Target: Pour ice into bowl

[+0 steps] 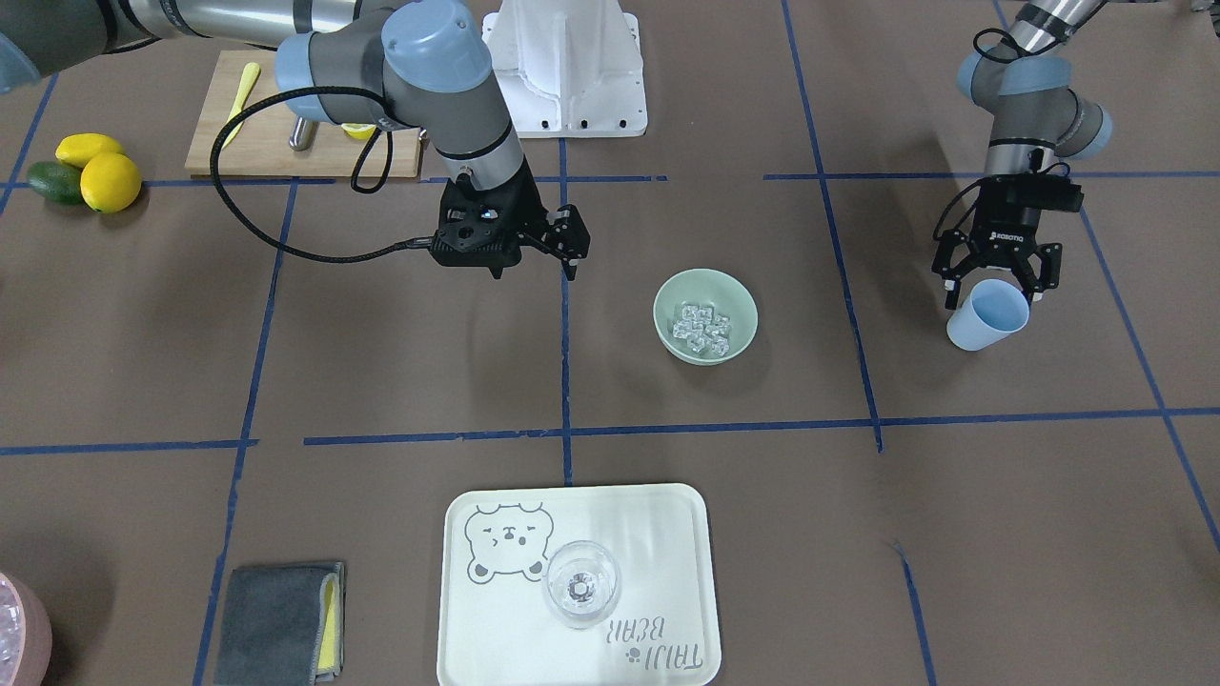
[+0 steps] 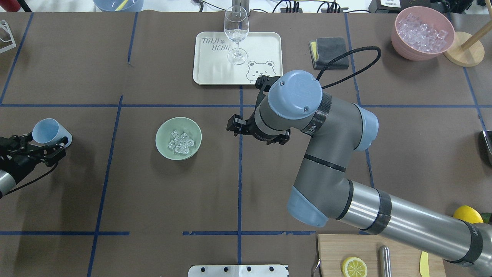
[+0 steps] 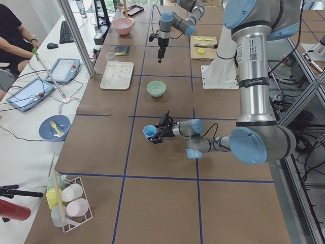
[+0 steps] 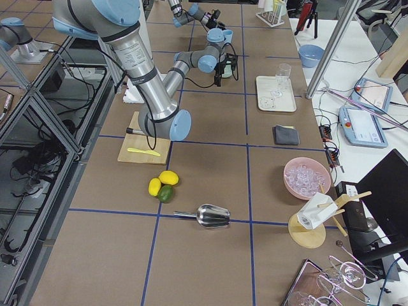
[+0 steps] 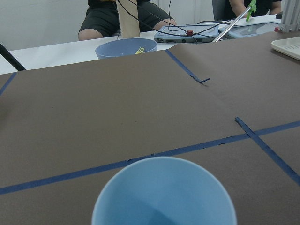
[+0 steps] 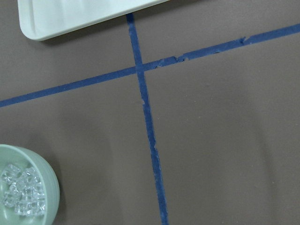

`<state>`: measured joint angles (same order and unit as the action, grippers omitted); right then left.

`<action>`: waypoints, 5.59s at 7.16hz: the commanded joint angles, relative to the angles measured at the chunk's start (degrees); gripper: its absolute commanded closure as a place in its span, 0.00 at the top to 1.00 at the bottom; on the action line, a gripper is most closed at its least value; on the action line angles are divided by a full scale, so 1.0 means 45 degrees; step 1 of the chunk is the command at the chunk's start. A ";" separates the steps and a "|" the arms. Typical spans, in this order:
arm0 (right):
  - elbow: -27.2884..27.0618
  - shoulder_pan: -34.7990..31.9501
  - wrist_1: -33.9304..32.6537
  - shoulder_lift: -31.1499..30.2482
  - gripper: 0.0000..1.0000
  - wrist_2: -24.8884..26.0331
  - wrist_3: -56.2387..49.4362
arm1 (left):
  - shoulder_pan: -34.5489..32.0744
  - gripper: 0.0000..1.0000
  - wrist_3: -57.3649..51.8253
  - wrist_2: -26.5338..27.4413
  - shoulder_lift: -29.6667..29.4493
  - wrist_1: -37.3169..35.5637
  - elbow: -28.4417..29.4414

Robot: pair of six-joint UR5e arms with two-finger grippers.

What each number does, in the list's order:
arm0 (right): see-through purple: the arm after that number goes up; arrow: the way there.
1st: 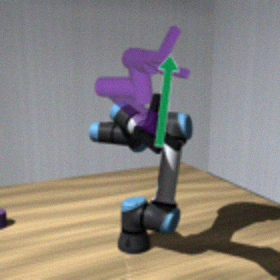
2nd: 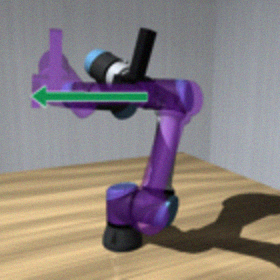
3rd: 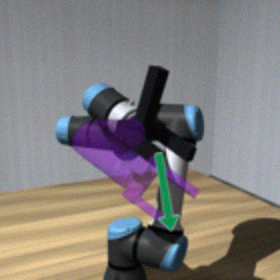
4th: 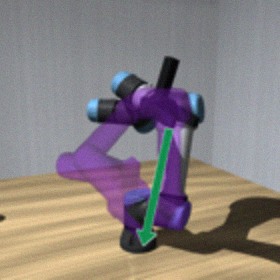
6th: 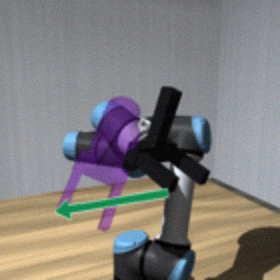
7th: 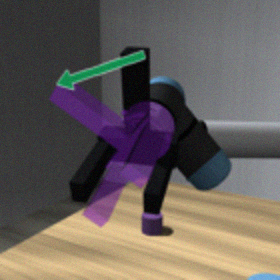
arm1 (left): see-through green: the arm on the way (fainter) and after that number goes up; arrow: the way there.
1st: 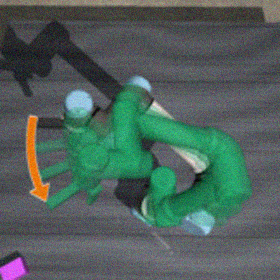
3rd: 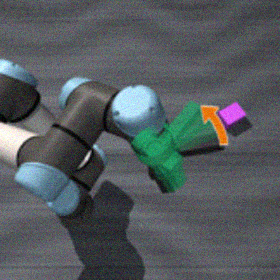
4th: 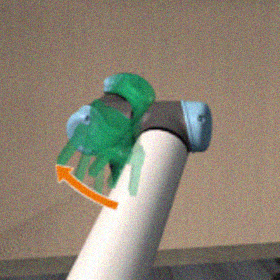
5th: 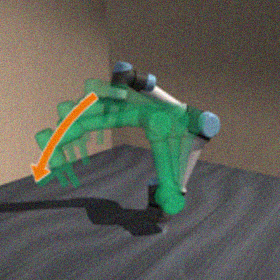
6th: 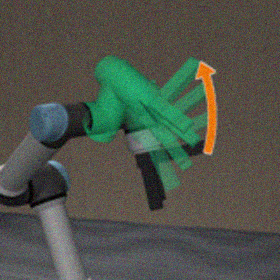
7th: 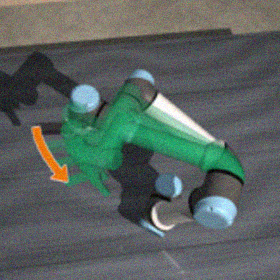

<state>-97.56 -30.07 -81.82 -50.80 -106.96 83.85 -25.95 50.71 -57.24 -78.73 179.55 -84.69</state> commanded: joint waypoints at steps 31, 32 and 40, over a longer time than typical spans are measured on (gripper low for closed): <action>-0.2098 -0.4192 0.6723 -1.0207 0.00 -0.2144 -0.5622 | -1.3627 1.00 -1.3007 -1.5756 -0.3169 -1.9215 -0.3133; -0.1220 -0.4660 0.8052 -1.0814 0.00 -0.2671 -0.5915 | -1.3627 1.00 -1.3007 -1.5757 -0.3130 -1.9138 -0.3113; 0.0938 -0.7512 0.6902 -1.1133 1.00 -0.4414 -0.8739 | -1.3627 1.00 -1.3007 -1.5776 -0.3130 -1.9040 -0.3132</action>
<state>-93.18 -61.67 -47.00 -100.88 -126.97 49.03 -87.27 -7.72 -128.23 -92.89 93.85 -98.72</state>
